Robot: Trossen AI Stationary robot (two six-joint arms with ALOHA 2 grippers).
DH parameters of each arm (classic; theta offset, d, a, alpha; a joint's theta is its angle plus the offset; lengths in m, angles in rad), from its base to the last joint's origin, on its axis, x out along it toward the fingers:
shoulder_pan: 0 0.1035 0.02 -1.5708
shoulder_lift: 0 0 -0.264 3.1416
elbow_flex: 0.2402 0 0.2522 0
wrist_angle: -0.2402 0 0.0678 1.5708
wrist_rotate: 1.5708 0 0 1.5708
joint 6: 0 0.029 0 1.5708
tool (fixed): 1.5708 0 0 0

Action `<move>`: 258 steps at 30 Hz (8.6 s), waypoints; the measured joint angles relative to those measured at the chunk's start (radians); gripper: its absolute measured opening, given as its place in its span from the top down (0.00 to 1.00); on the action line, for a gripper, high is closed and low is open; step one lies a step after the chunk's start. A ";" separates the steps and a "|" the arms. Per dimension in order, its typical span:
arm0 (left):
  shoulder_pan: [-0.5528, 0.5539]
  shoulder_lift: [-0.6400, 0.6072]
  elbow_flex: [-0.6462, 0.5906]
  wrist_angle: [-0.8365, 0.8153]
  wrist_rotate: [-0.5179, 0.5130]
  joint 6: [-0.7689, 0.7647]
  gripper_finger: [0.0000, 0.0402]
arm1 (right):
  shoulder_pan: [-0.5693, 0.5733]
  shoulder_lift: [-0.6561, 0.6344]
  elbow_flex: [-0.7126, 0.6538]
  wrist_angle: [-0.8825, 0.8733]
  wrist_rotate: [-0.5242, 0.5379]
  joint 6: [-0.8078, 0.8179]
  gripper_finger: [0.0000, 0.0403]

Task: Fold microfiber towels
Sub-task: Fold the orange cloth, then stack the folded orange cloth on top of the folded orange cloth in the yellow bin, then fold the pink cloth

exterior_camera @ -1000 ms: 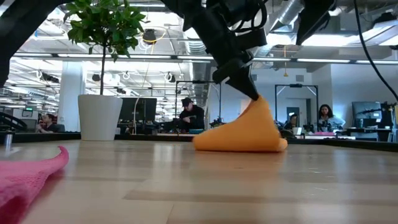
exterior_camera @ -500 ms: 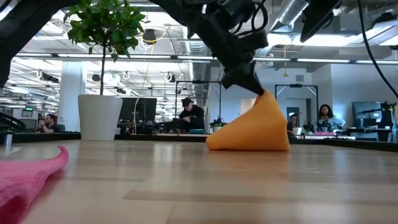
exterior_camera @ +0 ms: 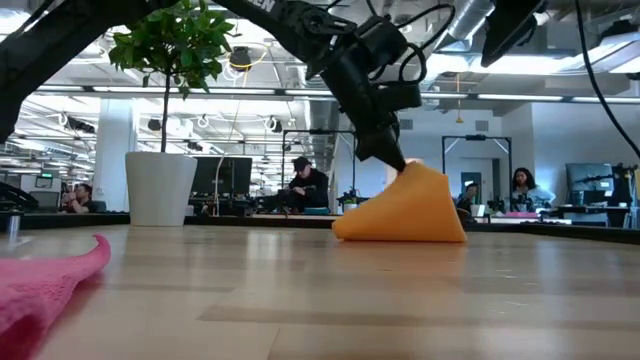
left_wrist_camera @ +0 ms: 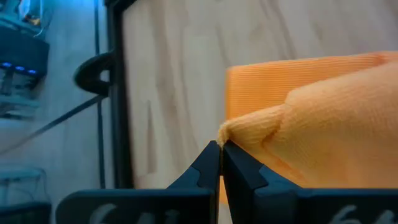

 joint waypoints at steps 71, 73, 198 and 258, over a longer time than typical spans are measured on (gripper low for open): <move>0.002 -0.261 0.273 -0.665 0.117 -0.444 0.71 | 0.155 0.012 -0.300 0.361 0.001 -0.288 0.54; -0.013 -0.303 0.273 -0.695 0.104 -0.470 0.71 | 0.168 0.036 -0.328 0.410 0.000 -0.345 0.54; -0.205 -0.600 0.272 -0.971 -0.155 -0.814 0.71 | 0.918 0.005 -0.367 0.392 -0.502 0.459 0.97; -0.512 -0.612 0.129 -1.162 0.047 -1.381 0.71 | 0.751 -0.051 -0.283 0.435 -0.443 0.632 0.51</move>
